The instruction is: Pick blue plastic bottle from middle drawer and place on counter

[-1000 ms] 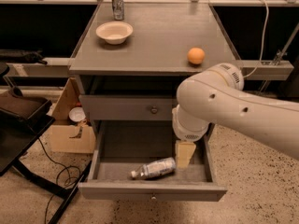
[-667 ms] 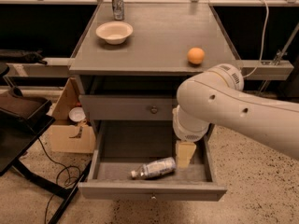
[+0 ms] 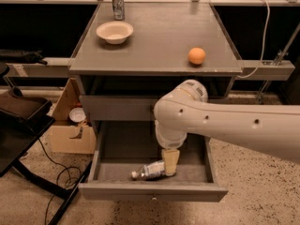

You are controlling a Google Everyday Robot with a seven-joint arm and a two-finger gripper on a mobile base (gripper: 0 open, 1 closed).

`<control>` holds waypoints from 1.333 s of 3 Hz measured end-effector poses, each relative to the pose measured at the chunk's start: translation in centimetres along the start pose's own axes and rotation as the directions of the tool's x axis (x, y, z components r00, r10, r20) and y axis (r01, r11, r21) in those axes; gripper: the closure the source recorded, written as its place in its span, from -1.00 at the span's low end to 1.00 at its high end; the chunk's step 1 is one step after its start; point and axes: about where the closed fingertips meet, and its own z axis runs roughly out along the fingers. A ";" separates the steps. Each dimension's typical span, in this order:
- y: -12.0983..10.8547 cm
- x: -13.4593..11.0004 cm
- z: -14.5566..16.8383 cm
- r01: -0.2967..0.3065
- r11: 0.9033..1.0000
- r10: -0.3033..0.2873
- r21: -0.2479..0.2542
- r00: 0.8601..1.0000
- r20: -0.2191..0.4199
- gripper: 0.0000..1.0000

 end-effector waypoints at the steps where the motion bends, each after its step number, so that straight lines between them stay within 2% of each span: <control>1: -0.8 -1.3 6.7 0.100 0.995 -0.100 -0.027 0.995 0.025 -1.00; 2: -2.0 -1.8 12.1 0.173 0.984 -0.171 -0.038 0.985 0.036 -1.00; 3: -2.7 -1.8 16.5 0.205 0.977 -0.203 -0.057 0.978 0.040 -1.00; 4: -3.0 -1.4 20.3 0.204 0.975 -0.200 -0.085 0.978 0.054 -1.00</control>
Offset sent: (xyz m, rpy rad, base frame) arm 0.0720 0.0464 -0.1765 -0.0260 0.0313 0.2704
